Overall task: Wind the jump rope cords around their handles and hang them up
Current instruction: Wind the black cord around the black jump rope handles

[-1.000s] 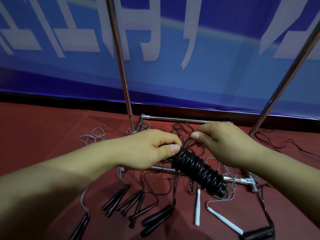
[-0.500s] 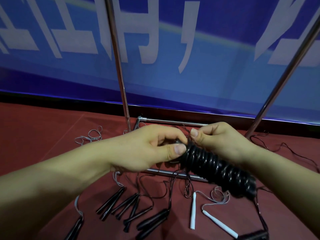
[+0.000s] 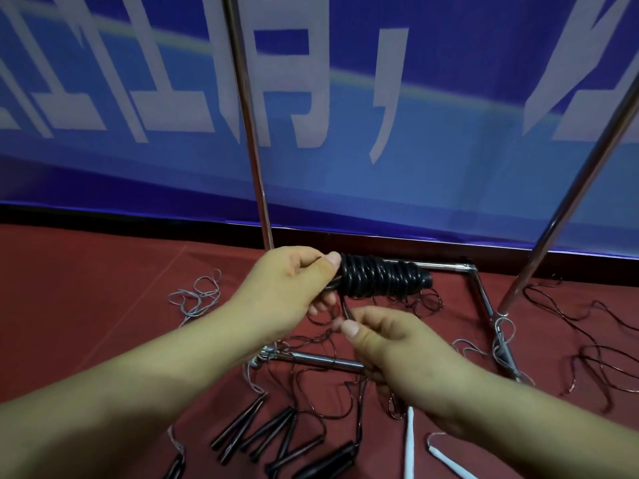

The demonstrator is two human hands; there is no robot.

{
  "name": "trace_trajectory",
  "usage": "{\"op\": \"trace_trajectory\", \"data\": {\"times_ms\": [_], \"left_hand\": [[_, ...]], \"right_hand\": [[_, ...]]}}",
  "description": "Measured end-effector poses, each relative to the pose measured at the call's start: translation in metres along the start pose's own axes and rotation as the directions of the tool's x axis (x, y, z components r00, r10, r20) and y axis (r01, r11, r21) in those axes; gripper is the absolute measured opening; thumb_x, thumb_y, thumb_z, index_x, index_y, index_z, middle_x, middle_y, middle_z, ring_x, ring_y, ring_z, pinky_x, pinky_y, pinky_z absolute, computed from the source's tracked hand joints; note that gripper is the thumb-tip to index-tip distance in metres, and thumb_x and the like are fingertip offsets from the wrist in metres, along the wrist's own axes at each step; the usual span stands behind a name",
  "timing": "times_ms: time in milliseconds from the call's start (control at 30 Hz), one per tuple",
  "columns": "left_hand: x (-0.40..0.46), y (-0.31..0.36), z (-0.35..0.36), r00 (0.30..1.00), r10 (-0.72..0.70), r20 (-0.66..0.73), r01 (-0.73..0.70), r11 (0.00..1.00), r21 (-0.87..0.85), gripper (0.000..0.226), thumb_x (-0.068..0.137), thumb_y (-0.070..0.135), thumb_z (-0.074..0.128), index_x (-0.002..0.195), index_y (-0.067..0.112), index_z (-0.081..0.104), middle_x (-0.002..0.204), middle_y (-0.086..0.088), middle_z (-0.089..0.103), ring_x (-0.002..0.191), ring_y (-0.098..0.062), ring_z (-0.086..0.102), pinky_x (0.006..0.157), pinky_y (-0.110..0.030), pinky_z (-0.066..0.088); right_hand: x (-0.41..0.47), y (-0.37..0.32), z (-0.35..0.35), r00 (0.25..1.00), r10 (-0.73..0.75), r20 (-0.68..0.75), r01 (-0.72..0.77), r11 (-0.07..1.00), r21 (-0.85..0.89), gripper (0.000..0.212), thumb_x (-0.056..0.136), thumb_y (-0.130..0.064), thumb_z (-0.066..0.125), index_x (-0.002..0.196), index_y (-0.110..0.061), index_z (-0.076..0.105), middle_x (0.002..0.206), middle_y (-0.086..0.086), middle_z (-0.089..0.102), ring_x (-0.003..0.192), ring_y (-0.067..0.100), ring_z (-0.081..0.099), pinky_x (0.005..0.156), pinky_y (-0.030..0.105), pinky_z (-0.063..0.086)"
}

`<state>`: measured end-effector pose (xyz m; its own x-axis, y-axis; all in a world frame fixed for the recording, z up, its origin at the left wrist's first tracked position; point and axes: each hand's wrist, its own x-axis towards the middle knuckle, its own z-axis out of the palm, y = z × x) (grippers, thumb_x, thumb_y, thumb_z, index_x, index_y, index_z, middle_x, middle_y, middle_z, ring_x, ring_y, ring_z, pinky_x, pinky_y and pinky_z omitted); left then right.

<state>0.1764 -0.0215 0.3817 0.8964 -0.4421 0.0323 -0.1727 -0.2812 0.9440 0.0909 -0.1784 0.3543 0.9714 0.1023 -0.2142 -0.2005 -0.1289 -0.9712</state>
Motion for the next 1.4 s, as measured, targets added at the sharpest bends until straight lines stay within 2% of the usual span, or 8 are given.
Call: {"op": "trace_trajectory", "data": {"times_ms": [133, 267, 600, 767, 900, 1000, 1233, 1400], "left_hand": [[0.001, -0.006, -0.001, 0.998, 0.054, -0.024, -0.047, 0.972, 0.229, 0.031, 0.1, 0.038, 0.055, 0.081, 0.019, 0.07, 0.062, 0.002, 0.068, 0.06, -0.015, 0.063, 0.065, -0.035, 0.052], [0.002, -0.01, 0.002, 0.992, 0.116, -0.052, -0.084, 0.906, 0.415, 0.032, 0.099, 0.041, 0.055, 0.08, 0.02, 0.07, 0.065, 0.0, 0.067, 0.061, -0.017, 0.06, 0.062, -0.034, 0.047], [0.013, -0.015, 0.009, 0.988, -0.142, -0.064, 0.143, 0.99, 0.015, 0.035, 0.102, 0.032, 0.055, 0.079, 0.009, 0.068, 0.057, 0.002, 0.062, 0.054, -0.011, 0.055, 0.053, -0.021, 0.046], [0.014, -0.018, 0.009, 0.995, -0.073, -0.064, 0.083, 0.984, 0.159, 0.034, 0.1, 0.035, 0.056, 0.076, 0.015, 0.068, 0.056, 0.002, 0.064, 0.053, -0.011, 0.056, 0.061, -0.03, 0.048], [0.011, -0.02, 0.009, 0.979, 0.2, -0.047, -0.141, 0.824, 0.548, 0.031, 0.097, 0.042, 0.058, 0.077, 0.019, 0.066, 0.056, 0.0, 0.059, 0.055, -0.011, 0.052, 0.059, -0.031, 0.041], [0.01, -0.018, 0.007, 0.962, 0.273, 0.005, -0.213, 0.741, 0.637, 0.027, 0.097, 0.046, 0.055, 0.087, 0.025, 0.068, 0.058, 0.004, 0.059, 0.059, -0.011, 0.055, 0.056, -0.028, 0.037], [0.016, -0.017, 0.005, 0.967, 0.229, 0.11, -0.238, 0.665, 0.708, 0.03, 0.096, 0.051, 0.05, 0.094, 0.027, 0.068, 0.05, 0.006, 0.049, 0.05, -0.008, 0.049, 0.052, -0.028, 0.034], [0.016, -0.011, 0.007, 0.958, 0.143, 0.247, -0.285, 0.542, 0.791, 0.031, 0.101, 0.048, 0.048, 0.096, 0.024, 0.065, 0.059, 0.003, 0.053, 0.055, -0.009, 0.05, 0.055, -0.031, 0.038]], "right_hand": [[-0.003, -0.002, 0.005, 0.999, -0.038, 0.032, 0.042, 0.99, -0.138, 0.022, 0.105, -0.018, 0.047, 0.119, -0.015, 0.064, 0.047, -0.029, 0.053, 0.044, -0.013, 0.05, 0.046, 0.004, 0.035], [-0.003, 0.0, 0.011, 0.999, 0.021, 0.049, -0.015, 0.993, -0.119, 0.02, 0.104, -0.015, 0.05, 0.119, -0.015, 0.063, 0.057, -0.028, 0.06, 0.049, -0.014, 0.053, 0.048, 0.003, 0.037], [0.0, 0.003, 0.009, 0.997, 0.078, 0.012, -0.075, 0.986, -0.15, 0.012, 0.101, -0.023, 0.055, 0.105, -0.021, 0.066, 0.062, -0.008, 0.059, 0.053, 0.01, 0.045, 0.048, 0.02, 0.036], [0.001, -0.001, 0.013, 0.997, 0.061, 0.036, -0.056, 0.99, -0.126, 0.018, 0.102, -0.02, 0.052, 0.088, -0.024, 0.064, 0.065, -0.005, 0.061, 0.055, 0.016, 0.044, 0.046, 0.024, 0.033], [0.001, -0.009, 0.012, 0.996, 0.078, 0.051, -0.073, 0.993, -0.093, 0.012, 0.101, -0.012, 0.051, 0.1, -0.016, 0.062, 0.069, -0.001, 0.061, 0.053, 0.016, 0.043, 0.044, 0.023, 0.032], [0.0, -0.016, 0.003, 0.996, 0.078, 0.043, -0.072, 0.989, -0.127, 0.016, 0.102, -0.018, 0.053, 0.101, -0.006, 0.064, 0.067, -0.004, 0.064, 0.054, 0.013, 0.047, 0.046, 0.021, 0.036], [-0.001, -0.026, -0.024, 0.986, 0.131, -0.102, -0.158, 0.928, -0.336, 0.032, 0.091, -0.035, 0.069, 0.066, -0.014, 0.067, 0.057, 0.004, 0.064, 0.05, 0.011, 0.052, 0.055, 0.025, 0.042], [-0.006, -0.031, -0.037, 0.987, 0.123, -0.107, -0.159, 0.864, -0.477, 0.024, 0.095, -0.038, 0.062, 0.084, -0.022, 0.076, 0.066, -0.002, 0.056, 0.054, 0.011, 0.043, 0.054, 0.025, 0.038]]}}
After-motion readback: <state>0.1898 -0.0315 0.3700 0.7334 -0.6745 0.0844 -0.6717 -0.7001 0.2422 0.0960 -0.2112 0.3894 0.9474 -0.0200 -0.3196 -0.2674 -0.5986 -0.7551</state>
